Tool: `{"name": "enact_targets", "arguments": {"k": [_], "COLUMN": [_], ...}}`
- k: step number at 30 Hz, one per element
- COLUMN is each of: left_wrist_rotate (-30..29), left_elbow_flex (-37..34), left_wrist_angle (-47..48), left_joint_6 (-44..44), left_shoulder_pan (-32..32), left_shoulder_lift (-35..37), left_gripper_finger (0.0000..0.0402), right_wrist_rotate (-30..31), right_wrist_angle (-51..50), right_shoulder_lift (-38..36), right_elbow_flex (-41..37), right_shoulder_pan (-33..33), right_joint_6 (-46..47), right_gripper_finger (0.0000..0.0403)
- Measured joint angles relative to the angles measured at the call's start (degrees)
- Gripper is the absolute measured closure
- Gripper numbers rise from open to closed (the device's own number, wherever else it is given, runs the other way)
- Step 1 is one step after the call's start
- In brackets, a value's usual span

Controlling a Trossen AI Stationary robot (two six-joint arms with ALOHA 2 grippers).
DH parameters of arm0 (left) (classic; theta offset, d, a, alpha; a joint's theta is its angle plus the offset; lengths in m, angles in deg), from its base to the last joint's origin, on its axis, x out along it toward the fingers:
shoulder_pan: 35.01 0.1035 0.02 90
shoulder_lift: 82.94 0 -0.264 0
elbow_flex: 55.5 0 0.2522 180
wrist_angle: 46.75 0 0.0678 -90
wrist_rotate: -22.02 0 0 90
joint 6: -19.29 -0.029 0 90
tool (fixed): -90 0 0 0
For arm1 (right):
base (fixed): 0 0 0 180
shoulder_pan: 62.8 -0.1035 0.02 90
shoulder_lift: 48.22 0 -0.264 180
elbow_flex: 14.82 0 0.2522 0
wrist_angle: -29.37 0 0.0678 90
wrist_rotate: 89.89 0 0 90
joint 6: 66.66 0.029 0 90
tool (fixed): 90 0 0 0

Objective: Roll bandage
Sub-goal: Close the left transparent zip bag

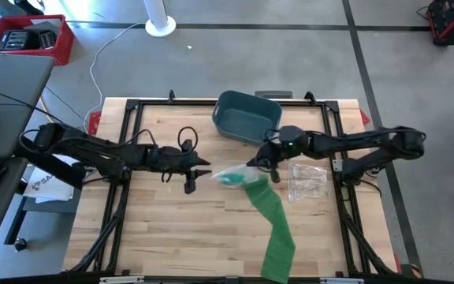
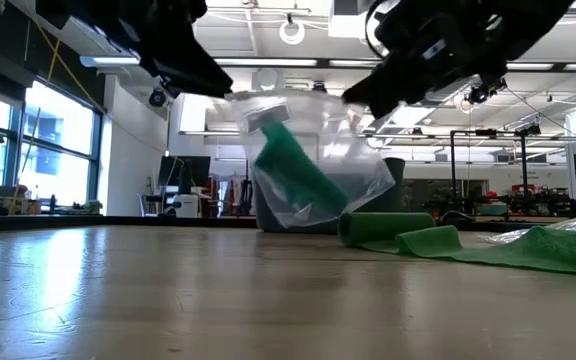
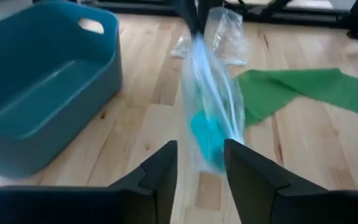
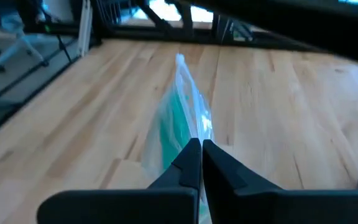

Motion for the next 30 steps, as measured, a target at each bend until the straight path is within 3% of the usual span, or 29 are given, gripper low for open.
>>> {"name": "enact_targets", "arguments": {"k": [6,12,19,25,30], "left_wrist_rotate": [-0.9,-2.1,-0.9,-9.1,-10.3], "left_elbow_flex": [-7.9,-13.0,-12.6,-12.6,-12.5], "left_wrist_angle": [-18.2,-38.8,-42.3,-44.5,-47.4], "left_joint_6": [1.7,0.8,-0.3,0.2,-1.9], "left_shoulder_pan": [-0.3,-0.3,-1.2,-2.9,-3.3], "left_shoulder_lift": [-2.3,-8.6,-14.3,-14.7,-14.7], "left_gripper_finger": [0.0249,0.0243,0.0243,0.0243,0.0249], "right_wrist_rotate": [0.0,0.9,1.1,1.1,1.1], "right_wrist_angle": [2.2,2.5,2.3,2.3,2.3], "right_shoulder_lift": [-6.2,-6.8,-6.8,-6.8,-6.8], "right_elbow_flex": [-4.0,-4.4,-4.4,-4.4,-4.4], "right_shoulder_pan": [0.0,0.0,0.0,0.0,0.0], "right_joint_6": [3.4,3.4,3.4,3.7,3.8], "right_gripper_finger": [0.0403,0.0403,0.0403,0.0403,0.0403]}}
